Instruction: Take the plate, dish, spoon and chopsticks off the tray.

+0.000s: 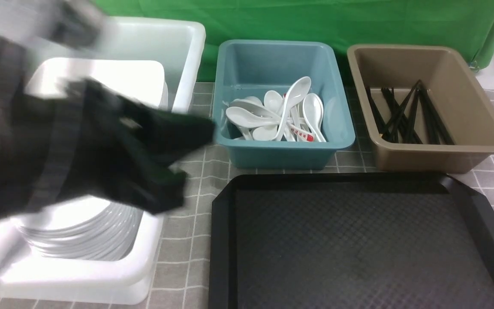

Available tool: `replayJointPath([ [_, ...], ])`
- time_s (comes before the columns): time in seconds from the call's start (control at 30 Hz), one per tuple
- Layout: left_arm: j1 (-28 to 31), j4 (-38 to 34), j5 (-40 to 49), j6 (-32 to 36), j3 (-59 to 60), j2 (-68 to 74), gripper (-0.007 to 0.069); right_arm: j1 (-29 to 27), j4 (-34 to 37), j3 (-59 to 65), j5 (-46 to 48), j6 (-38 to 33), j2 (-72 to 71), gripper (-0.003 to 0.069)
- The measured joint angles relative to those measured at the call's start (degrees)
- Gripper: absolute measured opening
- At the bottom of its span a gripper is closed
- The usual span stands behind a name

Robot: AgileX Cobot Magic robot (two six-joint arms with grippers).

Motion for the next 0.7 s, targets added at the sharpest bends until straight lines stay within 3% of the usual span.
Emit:
replayJointPath([
  [0.3,0.0,0.9,-5.1,-0.7,0.0,-7.1,0.0002,0.0,0.0,0.0,0.2,0.5,0.0,0.0139],
  [0.7,0.0,2.6,-4.7,-0.5,0.0,-7.6,0.0002,0.0,0.0,0.0,0.3,0.6,0.0,0.0155],
])
